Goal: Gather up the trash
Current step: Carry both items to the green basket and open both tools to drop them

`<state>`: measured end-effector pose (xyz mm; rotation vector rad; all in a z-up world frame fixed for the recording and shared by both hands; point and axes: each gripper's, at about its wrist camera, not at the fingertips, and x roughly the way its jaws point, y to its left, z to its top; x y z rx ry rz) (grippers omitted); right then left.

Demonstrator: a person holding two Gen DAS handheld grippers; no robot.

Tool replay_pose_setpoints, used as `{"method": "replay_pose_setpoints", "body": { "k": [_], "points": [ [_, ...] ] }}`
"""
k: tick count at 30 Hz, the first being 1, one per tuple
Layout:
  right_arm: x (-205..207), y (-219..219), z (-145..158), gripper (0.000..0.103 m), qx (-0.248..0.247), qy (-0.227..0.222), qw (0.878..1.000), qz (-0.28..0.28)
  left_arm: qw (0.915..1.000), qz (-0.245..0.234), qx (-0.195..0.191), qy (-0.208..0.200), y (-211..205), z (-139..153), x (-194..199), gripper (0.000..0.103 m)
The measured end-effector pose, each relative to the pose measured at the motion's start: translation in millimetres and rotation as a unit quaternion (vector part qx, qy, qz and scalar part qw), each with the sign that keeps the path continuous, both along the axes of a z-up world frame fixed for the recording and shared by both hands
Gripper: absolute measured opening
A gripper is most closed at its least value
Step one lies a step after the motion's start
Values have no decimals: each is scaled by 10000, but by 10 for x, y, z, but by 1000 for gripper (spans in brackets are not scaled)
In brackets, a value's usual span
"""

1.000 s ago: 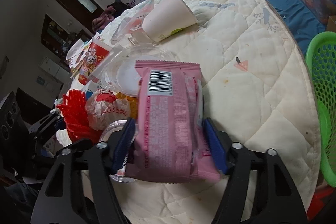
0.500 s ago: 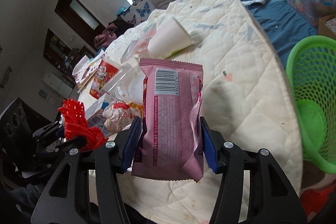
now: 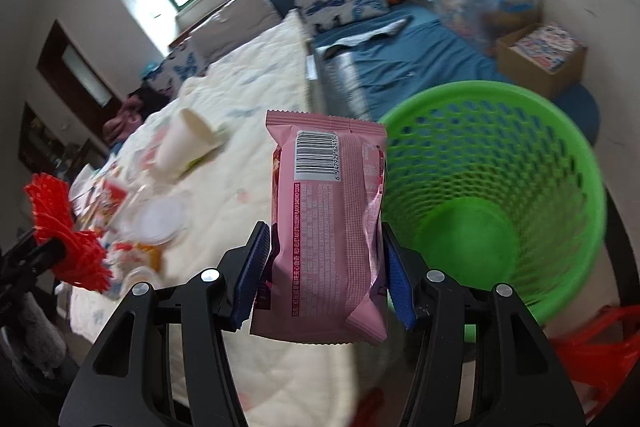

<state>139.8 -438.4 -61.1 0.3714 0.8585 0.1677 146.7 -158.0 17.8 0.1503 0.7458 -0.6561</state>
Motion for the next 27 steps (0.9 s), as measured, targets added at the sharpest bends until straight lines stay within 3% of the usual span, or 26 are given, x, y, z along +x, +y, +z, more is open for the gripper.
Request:
{"method": "replay_pose_setpoints", "body": {
  "k": [7, 9, 13, 25, 27],
  "points": [
    [44, -469, -248, 60, -228, 230, 9978, -578, 9997, -208, 94, 56, -525, 29, 239, 33],
    [51, -583, -298, 68, -192, 259, 9970, -706, 9995, -254, 138, 85, -671, 15, 312, 33],
    [63, -733, -369, 72, -118, 237, 9957, -884, 9991, -316, 173, 202, -897, -22, 438, 33],
    [-274, -887, -169, 74, -85, -45, 9943, -1059, 9956, -717, 296, 521, -1636, -240, 702, 38],
    [-349, -900, -131, 78, -70, -88, 9940, -1085, 9951, -751, 315, 565, -1732, -272, 729, 43]
  ]
}}
